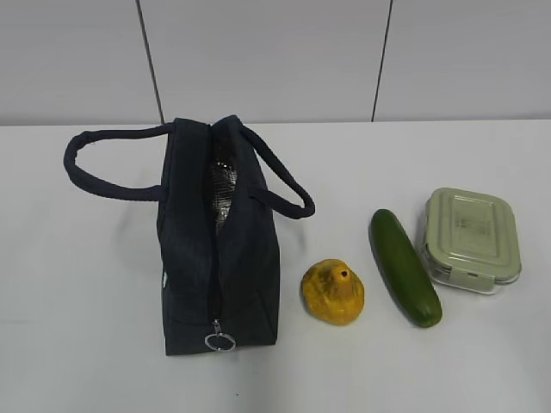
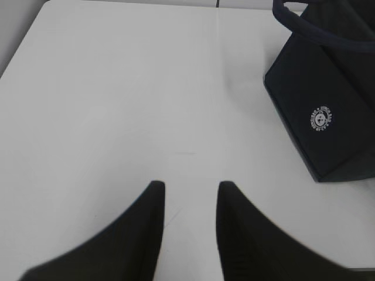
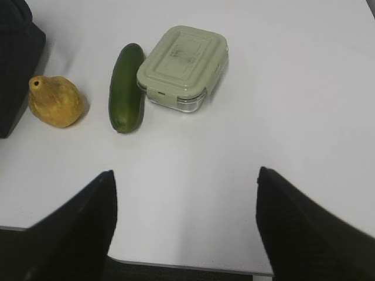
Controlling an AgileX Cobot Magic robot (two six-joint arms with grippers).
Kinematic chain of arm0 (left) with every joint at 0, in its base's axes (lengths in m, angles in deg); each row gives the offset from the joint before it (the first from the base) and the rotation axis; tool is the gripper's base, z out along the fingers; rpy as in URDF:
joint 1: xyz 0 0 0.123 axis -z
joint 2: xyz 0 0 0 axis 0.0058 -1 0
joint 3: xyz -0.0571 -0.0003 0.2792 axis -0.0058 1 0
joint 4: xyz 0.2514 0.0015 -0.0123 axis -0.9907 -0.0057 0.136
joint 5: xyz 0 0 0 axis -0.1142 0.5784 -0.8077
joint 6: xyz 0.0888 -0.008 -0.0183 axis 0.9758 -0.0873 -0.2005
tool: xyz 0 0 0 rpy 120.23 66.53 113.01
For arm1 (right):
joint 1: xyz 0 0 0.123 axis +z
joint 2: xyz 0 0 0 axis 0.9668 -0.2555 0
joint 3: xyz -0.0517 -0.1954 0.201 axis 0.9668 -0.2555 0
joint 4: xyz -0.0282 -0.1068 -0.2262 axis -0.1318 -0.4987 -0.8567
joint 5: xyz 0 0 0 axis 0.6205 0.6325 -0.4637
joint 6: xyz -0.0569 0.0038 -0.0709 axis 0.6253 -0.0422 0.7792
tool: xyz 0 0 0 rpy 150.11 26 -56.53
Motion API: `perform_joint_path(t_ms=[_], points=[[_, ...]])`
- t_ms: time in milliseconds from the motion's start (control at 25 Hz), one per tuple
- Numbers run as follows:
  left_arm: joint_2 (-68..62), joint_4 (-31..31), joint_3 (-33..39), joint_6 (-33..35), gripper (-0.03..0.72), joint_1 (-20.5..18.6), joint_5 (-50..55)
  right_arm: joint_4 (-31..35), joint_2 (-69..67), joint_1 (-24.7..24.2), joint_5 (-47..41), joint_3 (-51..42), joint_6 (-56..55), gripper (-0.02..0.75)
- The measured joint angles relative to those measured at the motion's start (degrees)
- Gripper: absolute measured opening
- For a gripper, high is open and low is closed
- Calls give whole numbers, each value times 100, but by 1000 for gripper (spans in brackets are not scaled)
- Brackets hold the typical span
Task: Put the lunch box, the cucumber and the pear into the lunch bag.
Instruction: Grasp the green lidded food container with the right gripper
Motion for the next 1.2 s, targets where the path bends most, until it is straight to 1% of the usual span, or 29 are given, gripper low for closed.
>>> perform_joint_path(t_ms=[640, 760, 920, 1000, 1200], points=[[0, 0, 0, 0, 235, 0, 0, 0, 0, 0, 0, 0, 0, 548], [-195, 46, -58, 0, 235, 0, -47, 0, 0, 0, 0, 0, 0, 547], [-1007, 433, -424, 0, 235, 0, -235, 0, 0, 0, 0, 0, 0, 547], [-1617, 618, -645, 0, 237, 0, -282, 0, 0, 0, 0, 0, 0, 547], [-3129, 865, -1316, 0, 236, 0, -300, 0, 0, 0, 0, 0, 0, 548]])
